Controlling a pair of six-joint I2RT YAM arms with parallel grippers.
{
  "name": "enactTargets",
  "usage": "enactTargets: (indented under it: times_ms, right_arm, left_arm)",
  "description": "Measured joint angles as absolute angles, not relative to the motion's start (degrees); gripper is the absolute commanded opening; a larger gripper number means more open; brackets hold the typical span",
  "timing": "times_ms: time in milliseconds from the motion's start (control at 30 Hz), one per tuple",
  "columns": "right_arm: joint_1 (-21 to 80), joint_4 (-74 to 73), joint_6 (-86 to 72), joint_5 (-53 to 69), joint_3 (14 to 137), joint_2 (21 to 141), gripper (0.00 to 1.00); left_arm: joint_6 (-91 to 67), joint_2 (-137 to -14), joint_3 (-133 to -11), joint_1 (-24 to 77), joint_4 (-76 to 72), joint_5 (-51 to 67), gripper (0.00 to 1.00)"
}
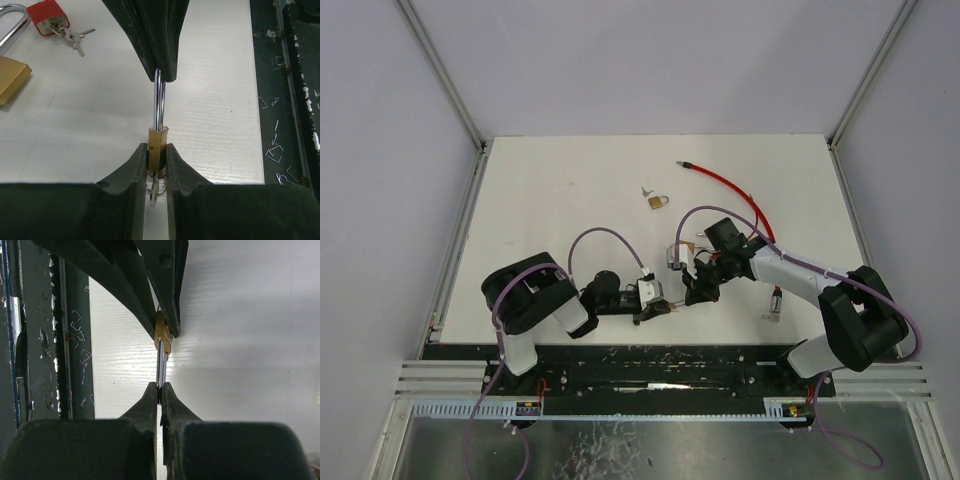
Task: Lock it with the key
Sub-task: Lock the lock.
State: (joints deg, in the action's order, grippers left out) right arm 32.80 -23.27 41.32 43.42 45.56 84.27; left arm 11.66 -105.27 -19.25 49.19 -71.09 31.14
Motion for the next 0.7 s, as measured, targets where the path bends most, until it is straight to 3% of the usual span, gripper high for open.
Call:
enactTargets:
  times_ms: [700]
  right_arm:
    - [34.83,-24.82,42.04,42.61,45.47,84.16,0.00]
  left_arm:
    - [8.93,-107.44,-19.68,48.31,-73.76,35.59,0.01]
